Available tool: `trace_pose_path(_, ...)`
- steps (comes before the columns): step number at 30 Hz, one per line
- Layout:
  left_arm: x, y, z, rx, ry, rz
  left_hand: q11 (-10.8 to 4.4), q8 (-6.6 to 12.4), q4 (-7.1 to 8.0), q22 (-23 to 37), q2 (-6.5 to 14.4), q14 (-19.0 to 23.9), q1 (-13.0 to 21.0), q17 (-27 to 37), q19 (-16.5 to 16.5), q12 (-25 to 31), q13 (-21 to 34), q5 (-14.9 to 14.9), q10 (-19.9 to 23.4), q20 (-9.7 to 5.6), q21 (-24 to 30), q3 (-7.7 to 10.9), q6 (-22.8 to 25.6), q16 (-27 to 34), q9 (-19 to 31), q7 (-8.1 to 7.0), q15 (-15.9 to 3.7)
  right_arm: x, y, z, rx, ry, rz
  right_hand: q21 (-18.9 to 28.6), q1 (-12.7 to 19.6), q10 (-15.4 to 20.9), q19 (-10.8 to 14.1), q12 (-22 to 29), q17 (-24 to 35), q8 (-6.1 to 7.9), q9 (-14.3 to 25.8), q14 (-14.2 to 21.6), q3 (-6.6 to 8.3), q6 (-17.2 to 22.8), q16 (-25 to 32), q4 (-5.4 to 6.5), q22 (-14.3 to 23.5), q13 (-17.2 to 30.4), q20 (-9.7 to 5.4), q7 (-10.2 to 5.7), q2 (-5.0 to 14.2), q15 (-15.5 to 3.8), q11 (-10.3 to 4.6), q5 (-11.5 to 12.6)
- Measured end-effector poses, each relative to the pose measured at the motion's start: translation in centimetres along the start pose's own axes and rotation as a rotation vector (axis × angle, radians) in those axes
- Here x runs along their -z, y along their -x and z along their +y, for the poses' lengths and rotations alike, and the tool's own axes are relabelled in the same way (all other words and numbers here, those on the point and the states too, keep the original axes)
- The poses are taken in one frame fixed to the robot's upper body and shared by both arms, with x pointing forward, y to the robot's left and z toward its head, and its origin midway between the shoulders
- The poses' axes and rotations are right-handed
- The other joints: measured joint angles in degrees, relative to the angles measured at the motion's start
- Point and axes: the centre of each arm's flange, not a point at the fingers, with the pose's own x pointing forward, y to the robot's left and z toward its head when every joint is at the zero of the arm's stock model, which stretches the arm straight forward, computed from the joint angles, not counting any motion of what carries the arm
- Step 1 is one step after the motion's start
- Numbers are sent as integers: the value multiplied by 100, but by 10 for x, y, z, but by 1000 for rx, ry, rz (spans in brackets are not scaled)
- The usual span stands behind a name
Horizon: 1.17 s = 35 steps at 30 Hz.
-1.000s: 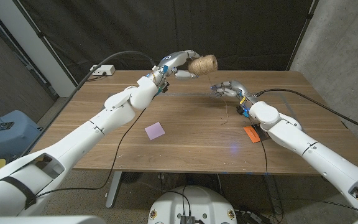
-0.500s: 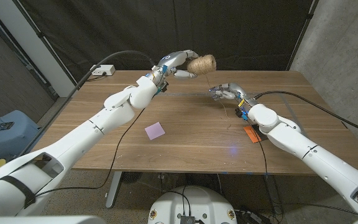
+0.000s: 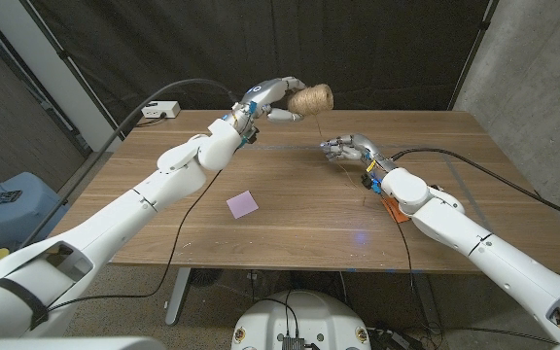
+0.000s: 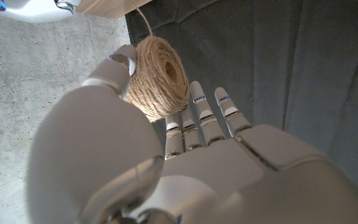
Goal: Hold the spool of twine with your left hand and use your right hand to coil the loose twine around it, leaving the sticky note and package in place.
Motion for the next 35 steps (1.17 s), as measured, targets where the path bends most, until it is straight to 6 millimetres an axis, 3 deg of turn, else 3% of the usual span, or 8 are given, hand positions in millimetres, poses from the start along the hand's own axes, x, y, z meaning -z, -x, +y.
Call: trace_pose_path(35, 1, 9, 5, -11, -20, 29, 0, 0, -1, 0, 0, 0, 0, -2, 0, -21, -4, 22, 0, 0, 0, 0, 0, -45, 0, 0, 0, -9, 21, 28, -36, -49, -12, 31, 0, 42, 0, -55, 3, 0, 4, 10, 0, 11, -21, 0, -27, -1, 0, 11, 0, 10, 20, 0)
